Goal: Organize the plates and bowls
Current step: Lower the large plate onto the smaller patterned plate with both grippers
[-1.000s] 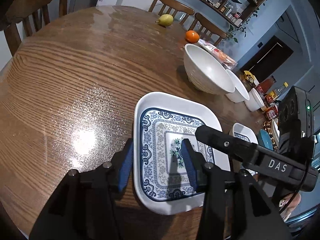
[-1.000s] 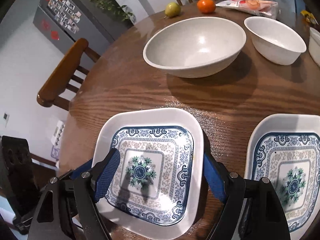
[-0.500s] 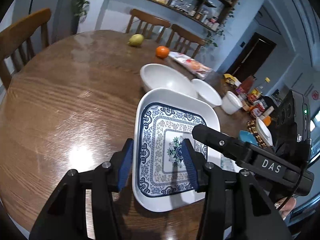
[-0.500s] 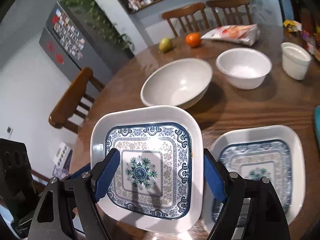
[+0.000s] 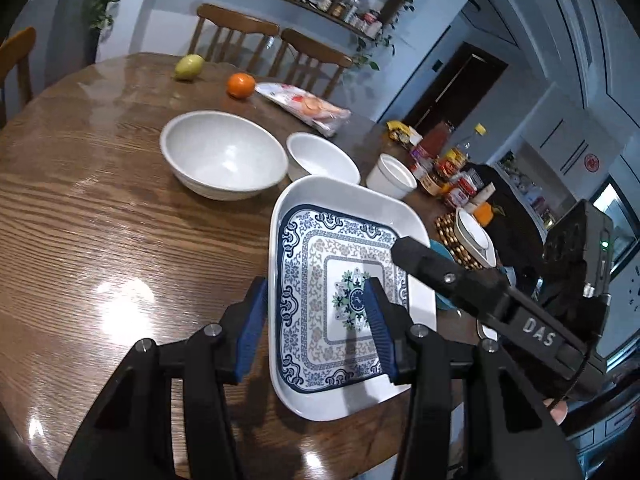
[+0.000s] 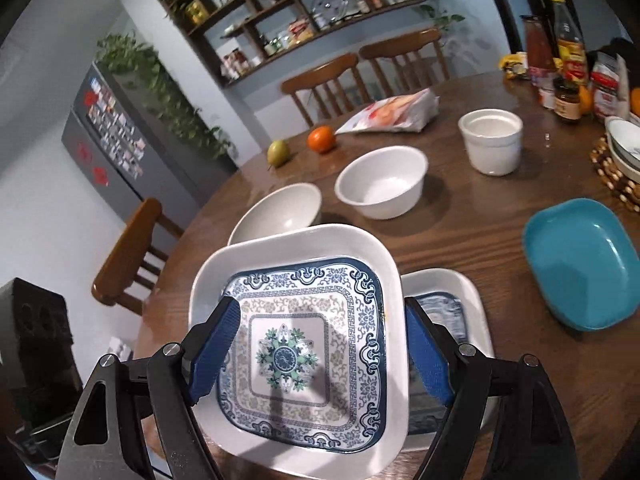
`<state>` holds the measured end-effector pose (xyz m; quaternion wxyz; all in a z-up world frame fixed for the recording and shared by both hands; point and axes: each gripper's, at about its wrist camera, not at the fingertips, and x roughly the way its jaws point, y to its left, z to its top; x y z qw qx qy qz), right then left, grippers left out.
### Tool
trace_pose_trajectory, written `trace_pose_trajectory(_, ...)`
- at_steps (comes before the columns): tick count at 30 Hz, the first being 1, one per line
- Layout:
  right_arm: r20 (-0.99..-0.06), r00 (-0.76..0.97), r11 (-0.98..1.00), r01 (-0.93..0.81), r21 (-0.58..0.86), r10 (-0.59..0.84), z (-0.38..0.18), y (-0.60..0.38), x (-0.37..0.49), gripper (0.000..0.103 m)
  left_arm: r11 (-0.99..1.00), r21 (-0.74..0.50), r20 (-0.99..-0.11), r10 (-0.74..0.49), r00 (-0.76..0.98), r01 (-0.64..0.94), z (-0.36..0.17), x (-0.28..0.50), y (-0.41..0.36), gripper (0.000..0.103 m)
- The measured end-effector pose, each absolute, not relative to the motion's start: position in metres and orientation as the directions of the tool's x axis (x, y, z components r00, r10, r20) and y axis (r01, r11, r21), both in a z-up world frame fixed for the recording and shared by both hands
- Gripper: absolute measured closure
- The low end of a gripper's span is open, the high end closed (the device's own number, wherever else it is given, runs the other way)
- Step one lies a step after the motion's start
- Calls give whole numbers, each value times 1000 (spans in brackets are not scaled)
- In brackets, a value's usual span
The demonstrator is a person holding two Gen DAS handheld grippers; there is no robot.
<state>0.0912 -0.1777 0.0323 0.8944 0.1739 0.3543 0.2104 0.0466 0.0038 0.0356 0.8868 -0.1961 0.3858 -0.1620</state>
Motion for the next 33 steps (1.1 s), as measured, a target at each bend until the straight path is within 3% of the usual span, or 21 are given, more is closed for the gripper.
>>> trace_pose_trajectory(6, -560, 699, 870, -189, 455, 445, 25, -201, 92, 20, 854, -493, -656, -489, 575, 165, 25, 57, -21, 57)
trace_pose_trajectory(33, -620, 673, 892, -140, 430, 404, -12, -211, 122, 20, 884, -455, -756, -448, 477, 110, -9, 83, -38, 53)
